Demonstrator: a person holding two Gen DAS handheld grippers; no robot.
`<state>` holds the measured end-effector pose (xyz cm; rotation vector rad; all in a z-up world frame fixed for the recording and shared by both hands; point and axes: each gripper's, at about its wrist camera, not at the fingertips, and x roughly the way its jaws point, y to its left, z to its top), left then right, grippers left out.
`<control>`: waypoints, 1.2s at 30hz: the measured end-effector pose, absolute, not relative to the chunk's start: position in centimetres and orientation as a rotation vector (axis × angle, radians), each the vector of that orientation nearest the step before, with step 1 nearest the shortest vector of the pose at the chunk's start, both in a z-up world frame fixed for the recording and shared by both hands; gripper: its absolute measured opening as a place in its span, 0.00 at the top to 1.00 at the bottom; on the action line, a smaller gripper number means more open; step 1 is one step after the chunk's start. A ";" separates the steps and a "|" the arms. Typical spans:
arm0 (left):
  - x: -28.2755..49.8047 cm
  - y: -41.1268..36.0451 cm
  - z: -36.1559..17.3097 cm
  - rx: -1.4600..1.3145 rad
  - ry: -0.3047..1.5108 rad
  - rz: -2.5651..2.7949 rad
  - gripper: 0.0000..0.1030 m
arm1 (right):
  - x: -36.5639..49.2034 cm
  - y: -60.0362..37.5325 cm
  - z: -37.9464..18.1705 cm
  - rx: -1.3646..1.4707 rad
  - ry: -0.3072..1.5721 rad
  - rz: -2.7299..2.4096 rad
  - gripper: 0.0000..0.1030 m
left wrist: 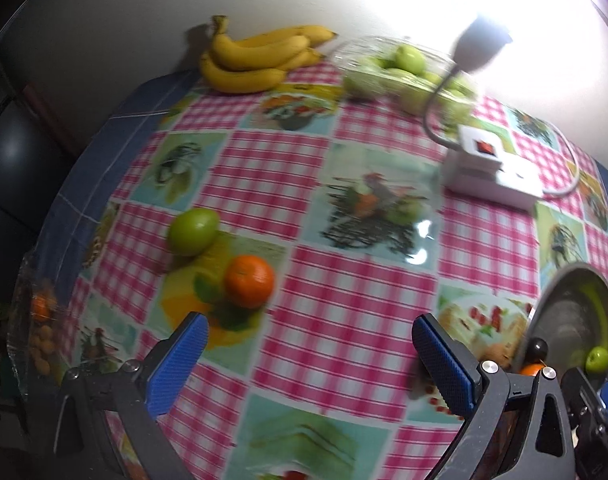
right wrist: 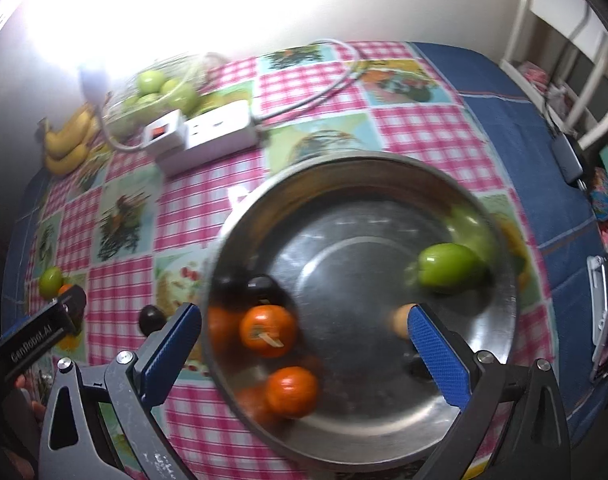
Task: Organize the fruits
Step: 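Withdraw both grippers from the bowl toward the orange and green apple, then reach the right gripper to the orange while the left reaches the green apple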
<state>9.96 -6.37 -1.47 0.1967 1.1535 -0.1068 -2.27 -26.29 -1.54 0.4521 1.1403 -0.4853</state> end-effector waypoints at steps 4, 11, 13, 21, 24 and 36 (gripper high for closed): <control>10.8 -4.5 -1.3 0.184 1.148 -0.073 0.00 | -0.9 -24.3 -1.3 0.410 1.139 -0.431 0.00; 12.7 -0.8 -1.3 0.097 1.179 -0.042 0.00 | 1.6 -20.4 -1.1 0.385 1.127 -0.327 0.00; 13.0 0.1 -1.3 0.075 1.183 -0.034 0.00 | 2.2 -19.5 -1.1 0.388 1.124 -0.306 0.00; 14.5 2.8 -1.6 0.004 1.205 -0.029 0.00 | 3.9 -17.0 -1.6 0.398 1.136 -0.253 0.00; 14.9 3.4 -2.0 -0.022 1.223 -0.035 0.00 | 4.2 -16.4 -1.8 0.403 1.141 -0.239 0.01; 16.1 4.8 -2.5 -0.067 1.226 -0.063 0.01 | 6.3 -13.3 -2.7 0.356 1.165 -0.196 0.01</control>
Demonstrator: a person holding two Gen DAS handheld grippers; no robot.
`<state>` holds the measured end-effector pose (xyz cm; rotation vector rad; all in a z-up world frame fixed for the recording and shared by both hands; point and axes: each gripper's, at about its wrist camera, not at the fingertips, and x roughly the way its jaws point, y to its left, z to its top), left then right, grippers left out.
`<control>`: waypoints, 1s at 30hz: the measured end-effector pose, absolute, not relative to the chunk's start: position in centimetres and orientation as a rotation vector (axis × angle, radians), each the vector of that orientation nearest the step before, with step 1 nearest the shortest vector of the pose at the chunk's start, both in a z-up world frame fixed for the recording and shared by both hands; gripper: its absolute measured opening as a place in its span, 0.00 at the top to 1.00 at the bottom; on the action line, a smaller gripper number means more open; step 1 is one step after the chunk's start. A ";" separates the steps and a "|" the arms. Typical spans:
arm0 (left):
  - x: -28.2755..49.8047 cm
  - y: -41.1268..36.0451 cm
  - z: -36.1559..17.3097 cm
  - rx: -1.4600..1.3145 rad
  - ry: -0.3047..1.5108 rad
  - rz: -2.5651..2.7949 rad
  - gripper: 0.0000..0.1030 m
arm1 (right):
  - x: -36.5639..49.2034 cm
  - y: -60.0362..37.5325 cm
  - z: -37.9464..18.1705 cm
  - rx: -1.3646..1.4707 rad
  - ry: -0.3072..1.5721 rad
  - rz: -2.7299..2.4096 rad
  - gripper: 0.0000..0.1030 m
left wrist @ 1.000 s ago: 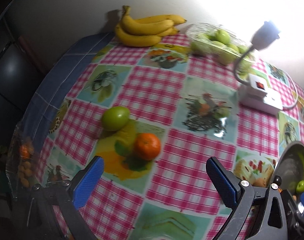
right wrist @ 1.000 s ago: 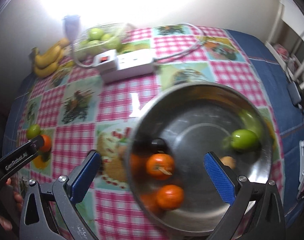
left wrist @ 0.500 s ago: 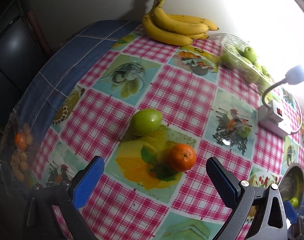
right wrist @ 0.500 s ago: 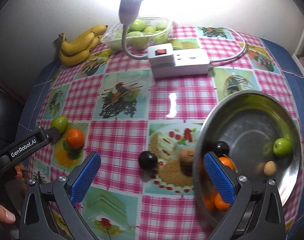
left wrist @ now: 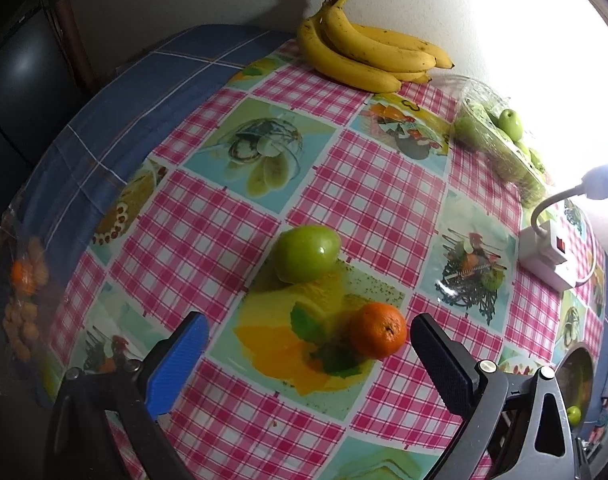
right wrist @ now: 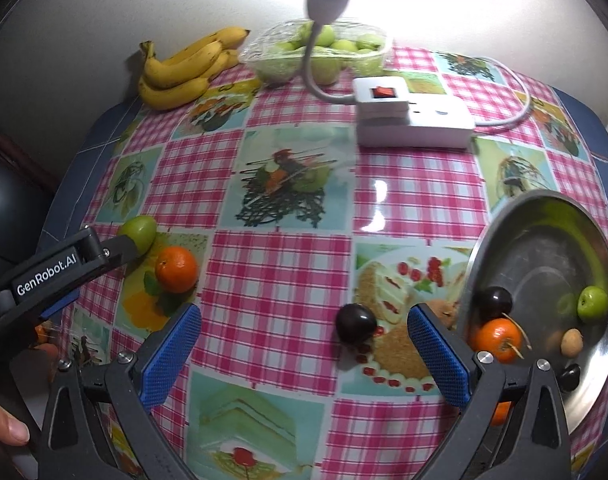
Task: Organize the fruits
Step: 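Reach the right gripper to the orange while the left reaches the green apple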
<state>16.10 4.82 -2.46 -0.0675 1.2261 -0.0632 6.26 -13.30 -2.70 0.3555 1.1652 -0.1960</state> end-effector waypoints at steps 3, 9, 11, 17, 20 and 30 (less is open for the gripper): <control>16.7 5.2 -2.4 -0.057 1.220 -0.068 0.02 | 7.1 -12.2 -2.7 0.347 1.164 -0.177 0.01; 18.4 5.9 -2.8 -0.010 1.205 -0.118 0.02 | 9.2 -9.7 -2.8 0.333 1.156 -0.124 0.01; 19.1 6.2 -3.0 -0.007 1.212 -0.135 0.03 | 9.9 -8.9 -3.2 0.330 1.166 -0.110 0.01; 20.7 6.1 -3.4 0.047 1.209 -0.174 0.06 | 11.7 -7.3 -4.5 0.322 1.199 -0.085 0.06; 21.4 5.9 -4.0 0.067 1.223 -0.186 0.12 | 12.4 -6.7 -5.1 0.331 1.211 -0.065 0.10; 22.1 5.2 -6.3 0.074 1.268 -0.225 0.13 | 13.6 -6.0 -6.6 0.338 1.243 -0.050 0.15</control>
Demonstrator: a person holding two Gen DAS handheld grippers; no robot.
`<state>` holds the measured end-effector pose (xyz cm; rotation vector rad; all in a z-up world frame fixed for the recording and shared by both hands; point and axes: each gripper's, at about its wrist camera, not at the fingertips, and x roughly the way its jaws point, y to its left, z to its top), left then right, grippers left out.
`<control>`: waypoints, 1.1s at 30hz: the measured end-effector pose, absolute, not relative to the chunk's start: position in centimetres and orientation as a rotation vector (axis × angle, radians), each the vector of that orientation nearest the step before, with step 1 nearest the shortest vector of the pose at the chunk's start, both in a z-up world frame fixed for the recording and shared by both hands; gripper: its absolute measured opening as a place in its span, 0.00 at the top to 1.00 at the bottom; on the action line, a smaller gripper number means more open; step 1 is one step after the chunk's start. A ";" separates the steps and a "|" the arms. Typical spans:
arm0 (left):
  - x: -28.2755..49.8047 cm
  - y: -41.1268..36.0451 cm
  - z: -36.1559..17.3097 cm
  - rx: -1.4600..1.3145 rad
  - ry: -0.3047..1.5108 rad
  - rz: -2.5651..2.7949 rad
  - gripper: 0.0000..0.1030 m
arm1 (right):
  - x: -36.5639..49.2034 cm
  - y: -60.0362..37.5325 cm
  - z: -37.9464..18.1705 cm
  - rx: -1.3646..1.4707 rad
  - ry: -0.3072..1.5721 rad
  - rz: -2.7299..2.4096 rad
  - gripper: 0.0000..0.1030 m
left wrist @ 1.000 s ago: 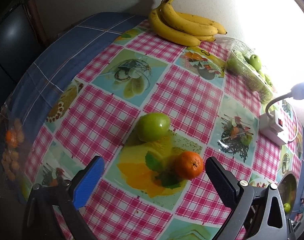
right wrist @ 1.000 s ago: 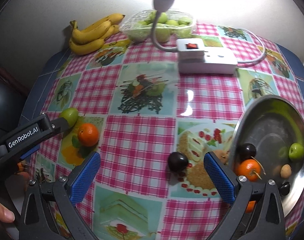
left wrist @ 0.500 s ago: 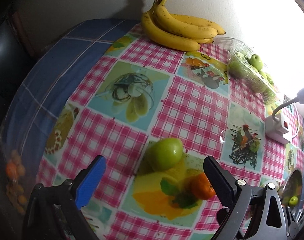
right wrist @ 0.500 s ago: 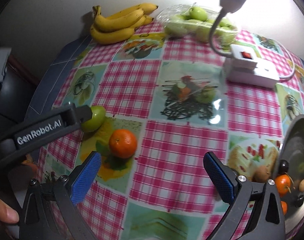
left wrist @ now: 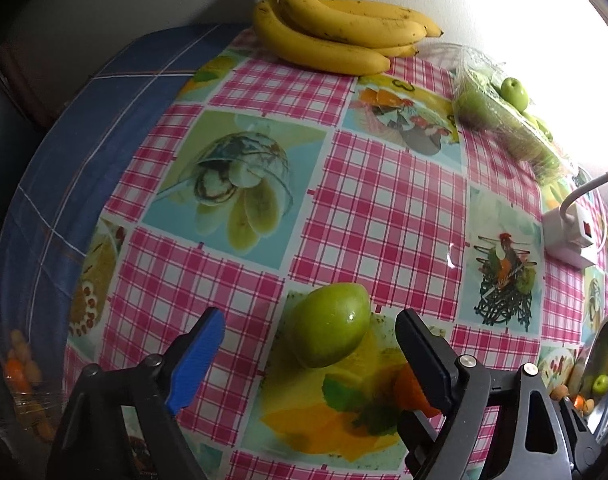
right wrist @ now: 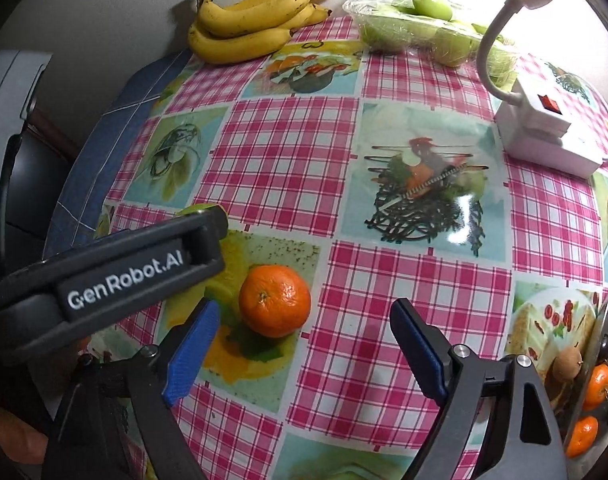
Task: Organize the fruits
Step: 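Reach the right gripper to the orange while the left reaches the green apple, then grasp the green apple with the left gripper while the right grasps the orange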
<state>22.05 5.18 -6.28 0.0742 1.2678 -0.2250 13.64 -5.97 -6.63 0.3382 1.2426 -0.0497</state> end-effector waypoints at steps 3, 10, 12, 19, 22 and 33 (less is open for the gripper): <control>22.2 4.7 -6.7 0.098 1.274 -0.237 0.13 | 13.9 -5.9 -6.9 0.338 1.247 -0.048 0.15; 22.4 3.7 -7.1 0.175 1.269 -0.245 0.15 | 14.0 -5.6 -7.0 0.324 1.254 -0.037 0.25; 22.5 3.5 -7.0 0.185 1.270 -0.255 0.19 | 14.1 -5.6 -7.1 0.324 1.260 -0.037 0.30; 23.0 3.1 -7.5 0.212 1.283 -0.289 0.26 | 14.1 -5.7 -7.4 0.342 1.261 -0.020 0.41; 23.0 2.9 -8.1 0.230 1.294 -0.304 0.36 | 14.1 -5.5 -7.1 0.341 1.253 0.004 0.54; 22.8 2.9 -8.5 0.236 1.295 -0.328 0.53 | 14.0 -5.2 -7.0 0.347 1.250 0.025 0.63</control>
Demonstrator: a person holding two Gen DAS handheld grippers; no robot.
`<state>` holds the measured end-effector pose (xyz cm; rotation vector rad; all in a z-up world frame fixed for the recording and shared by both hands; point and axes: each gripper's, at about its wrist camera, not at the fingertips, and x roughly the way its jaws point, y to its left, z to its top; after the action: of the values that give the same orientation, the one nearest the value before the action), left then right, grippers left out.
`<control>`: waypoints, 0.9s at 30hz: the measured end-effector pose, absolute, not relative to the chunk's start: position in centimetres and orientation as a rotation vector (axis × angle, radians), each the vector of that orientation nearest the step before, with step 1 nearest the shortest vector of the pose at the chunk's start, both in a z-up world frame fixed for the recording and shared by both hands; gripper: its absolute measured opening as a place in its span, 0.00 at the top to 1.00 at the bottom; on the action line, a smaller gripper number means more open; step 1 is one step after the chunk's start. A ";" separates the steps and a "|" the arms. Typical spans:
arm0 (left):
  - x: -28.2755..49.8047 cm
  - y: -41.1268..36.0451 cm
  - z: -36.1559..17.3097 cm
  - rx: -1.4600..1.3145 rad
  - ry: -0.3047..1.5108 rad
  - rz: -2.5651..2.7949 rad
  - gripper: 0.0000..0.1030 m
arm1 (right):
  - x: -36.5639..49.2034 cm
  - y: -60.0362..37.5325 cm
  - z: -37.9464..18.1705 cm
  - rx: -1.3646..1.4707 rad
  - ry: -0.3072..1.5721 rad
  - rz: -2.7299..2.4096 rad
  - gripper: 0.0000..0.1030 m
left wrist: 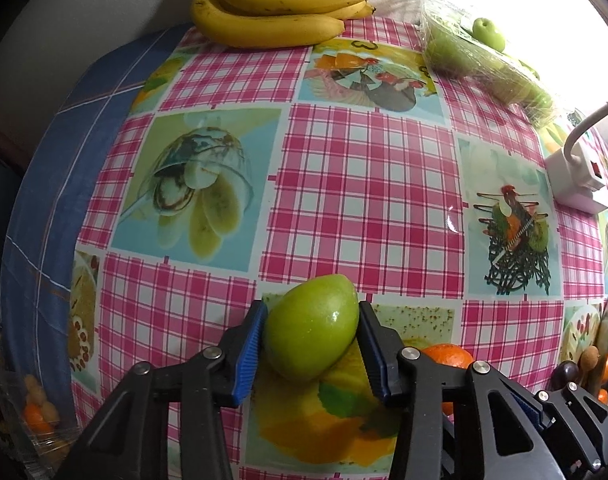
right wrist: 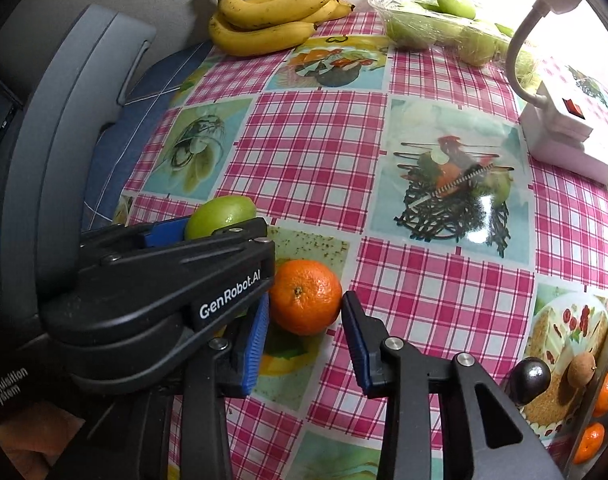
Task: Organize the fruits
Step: 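Grasp the green apple with the left gripper while the right grasps the orange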
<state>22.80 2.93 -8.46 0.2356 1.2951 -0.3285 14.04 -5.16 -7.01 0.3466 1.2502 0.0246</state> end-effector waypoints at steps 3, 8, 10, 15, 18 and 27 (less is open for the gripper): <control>22.8 2.8 -8.3 0.228 1.294 -0.328 0.54 | 13.9 -5.3 -6.9 0.347 1.252 0.019 0.63; 22.6 3.6 -7.9 0.175 1.306 -0.317 0.54 | 13.7 -5.7 -6.4 0.358 1.242 0.014 0.64; 22.4 3.9 -7.5 0.151 1.301 -0.309 0.54 | 13.5 -6.0 -6.0 0.359 1.237 0.007 0.65; 21.7 4.7 -6.4 0.100 1.287 -0.288 0.54 | 13.0 -7.1 -5.0 0.384 1.217 -0.006 0.79; 21.2 5.2 -6.3 0.066 1.297 -0.273 0.54 | 12.7 -7.8 -4.9 0.403 1.214 -0.008 0.80; 20.0 7.9 -7.6 0.019 1.334 -0.211 0.54 | 12.8 -7.7 -5.0 0.414 1.214 -0.005 0.69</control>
<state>19.95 7.93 -7.56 0.0191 1.3338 -0.2113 12.76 -7.74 -4.97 0.4144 1.2144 -0.0051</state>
